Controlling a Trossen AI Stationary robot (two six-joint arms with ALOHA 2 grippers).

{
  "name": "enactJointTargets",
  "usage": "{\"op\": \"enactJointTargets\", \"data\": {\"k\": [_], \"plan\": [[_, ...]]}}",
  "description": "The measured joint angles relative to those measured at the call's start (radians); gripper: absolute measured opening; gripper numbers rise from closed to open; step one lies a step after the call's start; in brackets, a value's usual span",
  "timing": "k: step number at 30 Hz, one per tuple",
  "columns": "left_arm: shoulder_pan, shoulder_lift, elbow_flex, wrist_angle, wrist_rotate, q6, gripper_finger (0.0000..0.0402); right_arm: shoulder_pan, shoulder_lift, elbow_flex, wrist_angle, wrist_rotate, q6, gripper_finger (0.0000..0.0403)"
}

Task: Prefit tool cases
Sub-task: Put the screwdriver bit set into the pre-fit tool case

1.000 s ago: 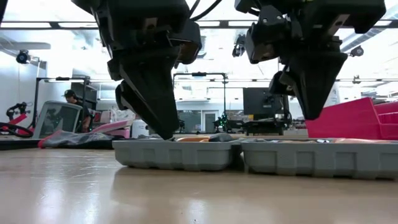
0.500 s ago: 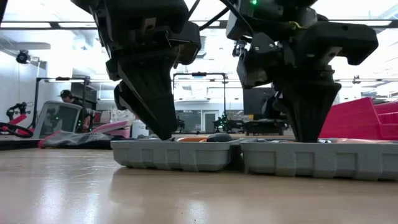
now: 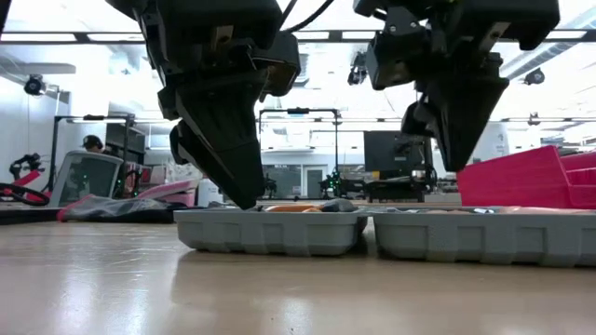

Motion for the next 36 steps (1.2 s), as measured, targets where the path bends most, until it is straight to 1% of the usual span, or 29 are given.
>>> {"op": "enactJointTargets", "data": {"k": [4,8,11,19,24,31,33,36], "plan": [[0.001,0.000,0.000,-0.001,0.000,0.000,0.0153,-0.013,-0.012,-0.002,-0.040,0.051,-0.024,0.0007],[0.001,0.000,0.000,0.000,0.000,0.000,0.0153,-0.038,-0.036,-0.002,-0.038,0.060,-0.036,0.0007],[0.001,0.000,0.000,0.000,0.000,0.000,0.0153,-0.051,-0.061,-0.003,-0.031,0.088,-0.041,0.0007],[0.001,-0.001,0.000,0.014,-0.016,0.025,0.0153,-0.096,-0.188,-0.003,-0.020,0.170,-0.021,0.0007],[0.003,-0.004,0.000,0.024,-0.018,0.041,0.0153,-0.138,-0.269,-0.010,-0.060,0.276,0.002,0.0007],[0.013,-0.010,0.000,0.036,-0.077,0.054,0.0153,-0.192,-0.339,-0.044,-0.109,0.283,-0.040,0.0007],[0.024,-0.017,0.000,0.048,-0.099,0.071,0.0153,-0.208,-0.355,-0.070,-0.106,0.282,-0.051,0.0007],[0.046,-0.025,0.000,0.077,-0.105,0.097,0.0153,-0.232,-0.374,-0.127,-0.086,0.282,-0.082,0.0007]]}}
